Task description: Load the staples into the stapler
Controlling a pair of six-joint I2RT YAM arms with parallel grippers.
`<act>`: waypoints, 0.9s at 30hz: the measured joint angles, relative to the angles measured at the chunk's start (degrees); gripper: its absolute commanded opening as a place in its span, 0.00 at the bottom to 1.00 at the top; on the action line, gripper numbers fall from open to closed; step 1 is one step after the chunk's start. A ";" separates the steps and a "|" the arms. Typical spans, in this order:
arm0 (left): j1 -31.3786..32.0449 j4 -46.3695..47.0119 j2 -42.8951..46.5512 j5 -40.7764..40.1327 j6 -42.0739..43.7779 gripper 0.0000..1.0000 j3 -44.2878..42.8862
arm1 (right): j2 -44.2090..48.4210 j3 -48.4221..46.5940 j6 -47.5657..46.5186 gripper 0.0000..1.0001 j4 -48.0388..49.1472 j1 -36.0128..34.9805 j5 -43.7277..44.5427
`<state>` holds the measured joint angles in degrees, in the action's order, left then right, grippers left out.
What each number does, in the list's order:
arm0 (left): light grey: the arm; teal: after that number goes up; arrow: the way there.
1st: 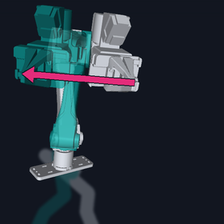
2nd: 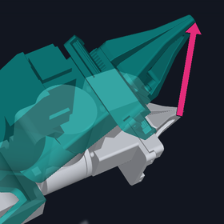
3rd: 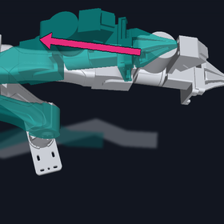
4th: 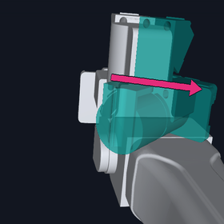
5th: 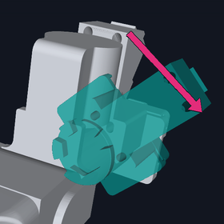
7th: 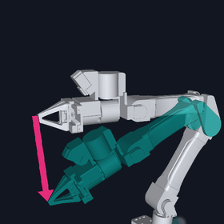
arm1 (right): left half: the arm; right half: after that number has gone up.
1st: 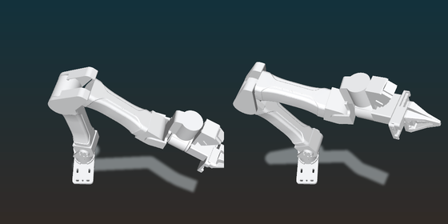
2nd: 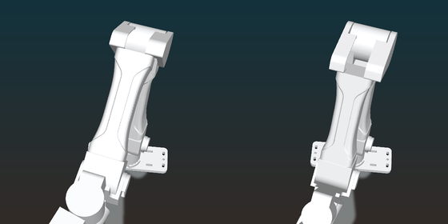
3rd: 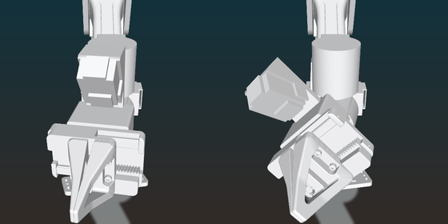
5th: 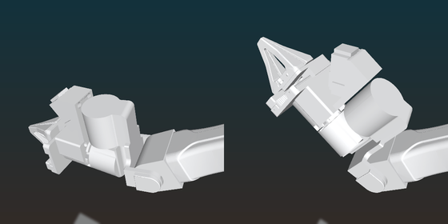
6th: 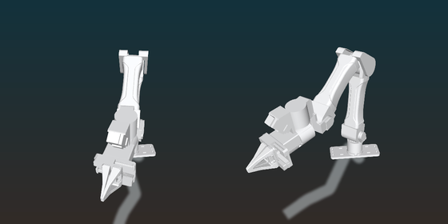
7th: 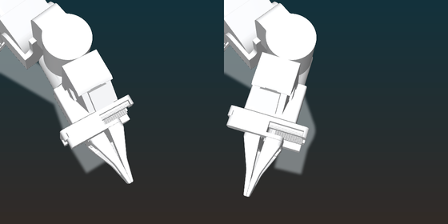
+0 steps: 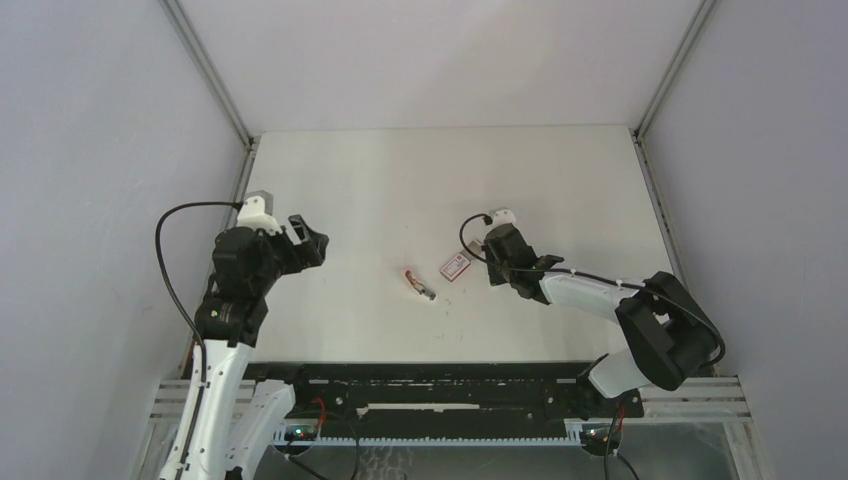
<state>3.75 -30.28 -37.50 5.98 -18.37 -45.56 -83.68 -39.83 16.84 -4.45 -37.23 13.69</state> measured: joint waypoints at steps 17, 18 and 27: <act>-0.76 0.04 0.00 0.72 0.00 0.84 0.00 | -0.13 -0.74 0.96 0.08 -2.10 -0.57 0.42; -0.79 0.04 0.00 0.72 -0.02 0.84 0.00 | -0.13 -0.79 1.09 0.09 -2.27 -0.72 0.61; -1.03 0.07 0.00 0.92 0.00 0.84 0.00 | -0.13 -0.83 2.62 0.10 -4.22 -1.25 0.79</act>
<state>2.72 -30.22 -37.50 6.90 -18.37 -45.56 -83.81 -40.66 19.46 -8.67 -38.48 14.48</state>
